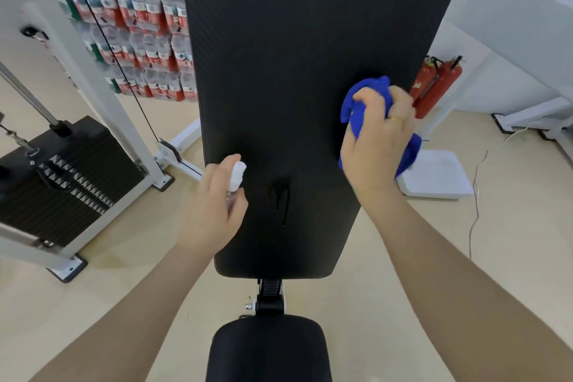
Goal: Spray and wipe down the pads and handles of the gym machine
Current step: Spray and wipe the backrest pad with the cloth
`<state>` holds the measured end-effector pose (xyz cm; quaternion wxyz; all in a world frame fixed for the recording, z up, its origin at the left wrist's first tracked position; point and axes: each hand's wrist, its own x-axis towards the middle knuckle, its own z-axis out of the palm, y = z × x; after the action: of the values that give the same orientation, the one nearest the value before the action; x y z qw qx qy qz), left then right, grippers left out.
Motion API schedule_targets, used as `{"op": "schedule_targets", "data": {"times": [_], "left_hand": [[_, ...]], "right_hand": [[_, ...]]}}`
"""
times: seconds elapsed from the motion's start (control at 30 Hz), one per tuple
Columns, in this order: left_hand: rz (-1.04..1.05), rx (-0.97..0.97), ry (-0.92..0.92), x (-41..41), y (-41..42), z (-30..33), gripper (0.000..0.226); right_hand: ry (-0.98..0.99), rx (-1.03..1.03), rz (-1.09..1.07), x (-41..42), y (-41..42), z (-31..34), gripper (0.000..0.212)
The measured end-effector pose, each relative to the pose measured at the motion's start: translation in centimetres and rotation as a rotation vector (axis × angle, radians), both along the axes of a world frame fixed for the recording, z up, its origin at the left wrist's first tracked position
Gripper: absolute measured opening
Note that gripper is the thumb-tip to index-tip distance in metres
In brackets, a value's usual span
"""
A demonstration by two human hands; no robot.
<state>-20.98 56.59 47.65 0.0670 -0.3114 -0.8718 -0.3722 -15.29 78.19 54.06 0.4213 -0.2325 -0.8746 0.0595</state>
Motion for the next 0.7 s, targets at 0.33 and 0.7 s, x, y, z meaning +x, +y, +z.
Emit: {"op": "schedule_targets", "data": {"times": [0.33,0.7], "left_hand": [[0.04,0.052,-0.097,-2.2,-3.1,-1.9,0.045],[0.012,0.453,-0.711,-4.1,-4.3,0.0,0.059]], "right_hand": [[-0.373,0.43,0.443,0.5,-5.4,-8.3,0.043],[-0.425,0.495,0.518,-3.5,-12.8,-10.4,0.031]]}}
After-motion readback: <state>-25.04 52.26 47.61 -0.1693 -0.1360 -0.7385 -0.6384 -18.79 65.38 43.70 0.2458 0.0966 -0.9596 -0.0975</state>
